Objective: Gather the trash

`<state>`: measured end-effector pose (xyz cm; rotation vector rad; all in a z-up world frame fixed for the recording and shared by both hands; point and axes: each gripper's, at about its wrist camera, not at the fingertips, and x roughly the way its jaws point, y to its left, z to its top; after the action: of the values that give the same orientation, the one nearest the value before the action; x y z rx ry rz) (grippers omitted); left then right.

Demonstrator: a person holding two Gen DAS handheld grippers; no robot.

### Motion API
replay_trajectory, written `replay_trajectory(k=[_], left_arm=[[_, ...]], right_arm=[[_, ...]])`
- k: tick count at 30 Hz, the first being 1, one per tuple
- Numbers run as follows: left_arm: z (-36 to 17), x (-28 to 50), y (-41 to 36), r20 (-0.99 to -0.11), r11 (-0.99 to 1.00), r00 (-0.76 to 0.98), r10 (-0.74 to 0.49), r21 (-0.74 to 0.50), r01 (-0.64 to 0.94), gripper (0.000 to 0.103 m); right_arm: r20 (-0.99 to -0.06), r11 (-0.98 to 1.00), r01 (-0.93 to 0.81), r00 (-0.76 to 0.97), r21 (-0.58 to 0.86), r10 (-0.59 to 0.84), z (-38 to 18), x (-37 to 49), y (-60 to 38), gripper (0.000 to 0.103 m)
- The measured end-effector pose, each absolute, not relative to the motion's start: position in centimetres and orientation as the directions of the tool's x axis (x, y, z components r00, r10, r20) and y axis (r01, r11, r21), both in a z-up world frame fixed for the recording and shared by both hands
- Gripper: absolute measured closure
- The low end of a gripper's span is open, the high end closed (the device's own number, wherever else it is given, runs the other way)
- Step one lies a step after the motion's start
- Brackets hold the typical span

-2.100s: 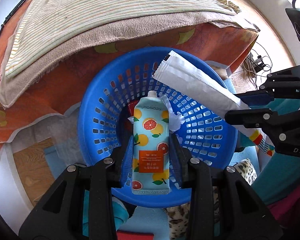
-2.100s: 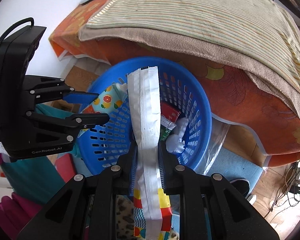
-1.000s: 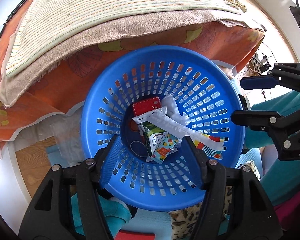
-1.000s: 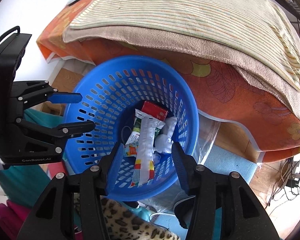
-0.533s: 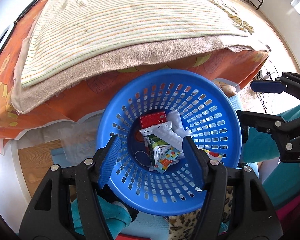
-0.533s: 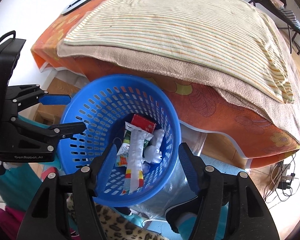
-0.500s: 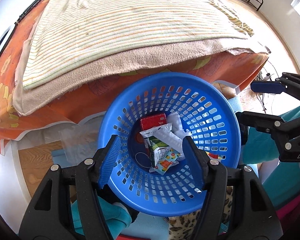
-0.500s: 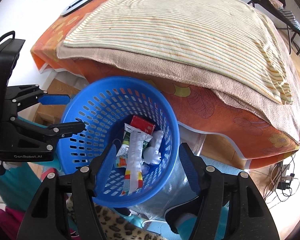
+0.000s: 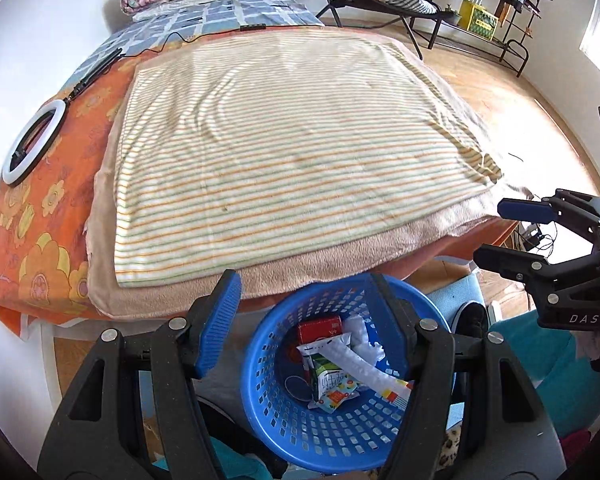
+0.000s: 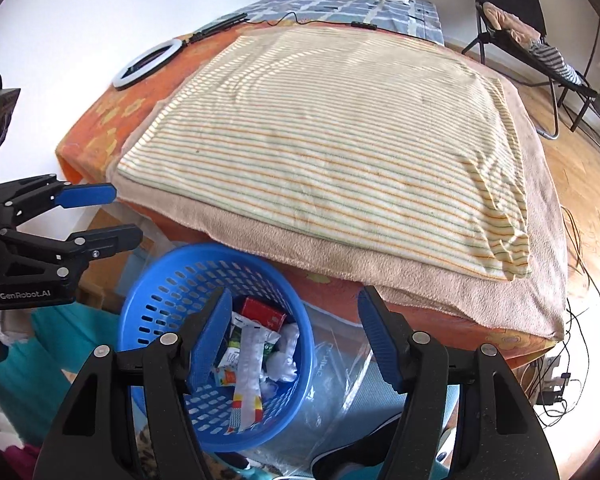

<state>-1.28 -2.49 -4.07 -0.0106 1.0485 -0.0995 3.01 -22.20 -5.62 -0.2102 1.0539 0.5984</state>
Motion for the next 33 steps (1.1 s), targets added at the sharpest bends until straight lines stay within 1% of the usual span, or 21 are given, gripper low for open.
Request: replay_trajectory(k=[5, 6, 7, 8, 9, 13, 15, 19, 21, 23, 30, 32, 33], left_arm=[[-0.6, 0.2, -2.3, -0.818, 0.995, 0.568, -0.095, -0.062, 0.076, 0.036], [0.1, 0.4, -2.3, -0.806, 0.995, 0.584, -0.096, -0.063, 0.078, 0.031], [0.8, 0.6, -2.2, -0.793, 0.995, 0.602, -0.094, -0.061, 0.076, 0.024], [1.5, 0.8, -2.0, -0.779, 0.996, 0.621, -0.092, -0.059, 0.073, 0.022], [2.1, 1.0, -1.9, -0.769, 0.996, 0.633, -0.091, -0.058, 0.072, 0.019], [3.6, 2.1, -1.7, -0.743, 0.998, 0.666, -0.059, -0.02, 0.066, 0.019], [4.0, 2.6, -1.6, -0.735, 0.998, 0.676, -0.046, -0.006, 0.061, 0.018], [4.3, 3.3, -1.4, -0.718, 0.998, 0.693, -0.058, -0.019, 0.063, 0.018], [4.3, 3.4, -1.3, -0.705, 0.998, 0.707, -0.053, -0.019, 0.056, 0.017], [4.1, 3.6, -1.1, -0.701, 0.998, 0.711, -0.057, -0.029, 0.051, 0.017], [3.2, 3.6, -0.8, -0.712, 0.999, 0.7, -0.05, -0.024, 0.047, 0.017], [3.1, 3.4, -0.7, -0.71, 0.999, 0.703, -0.047, -0.025, 0.042, 0.013], [3.0, 3.4, -0.6, -0.71, 0.999, 0.703, -0.047, -0.027, 0.04, 0.005]], right_arm=[[-0.824, 0.836, -0.543, 0.434, 0.083, 0.364, -3.1, 4.6, -22.4, 0.037], [-0.815, 0.839, -0.539, 0.452, 0.075, 0.363, -2.7, 5.0, -22.1, 0.034], [-0.805, 0.841, -0.536, 0.468, 0.069, 0.364, -2.2, 5.4, -22.2, 0.033], [-0.797, 0.843, -0.533, 0.481, 0.065, 0.365, -1.7, 5.7, -22.1, 0.032], [-0.79, 0.845, -0.531, 0.492, 0.062, 0.366, -1.3, 6.0, -22.1, 0.032], [-0.765, 0.85, -0.524, 0.527, 0.051, 0.371, 0.0, 7.3, -21.7, 0.032], [-0.753, 0.85, -0.524, 0.54, 0.048, 0.375, 0.4, 7.9, -21.6, 0.032], [-0.735, 0.849, -0.526, 0.557, 0.046, 0.385, 0.7, 8.7, -21.2, 0.031], [-0.724, 0.849, -0.526, 0.565, 0.055, 0.397, 0.7, 8.8, -21.2, 0.026], [-0.71, 0.848, -0.526, 0.575, 0.061, 0.407, 0.6, 8.9, -21.3, 0.023], [-0.707, 0.851, -0.513, 0.56, 0.113, 0.431, 0.2, 9.7, -21.3, 0.023], [-0.704, 0.852, -0.512, 0.565, 0.111, 0.431, 0.3, 9.6, -21.2, 0.023], [-0.703, 0.852, -0.512, 0.567, 0.108, 0.429, 0.3, 9.6, -21.1, 0.023]])
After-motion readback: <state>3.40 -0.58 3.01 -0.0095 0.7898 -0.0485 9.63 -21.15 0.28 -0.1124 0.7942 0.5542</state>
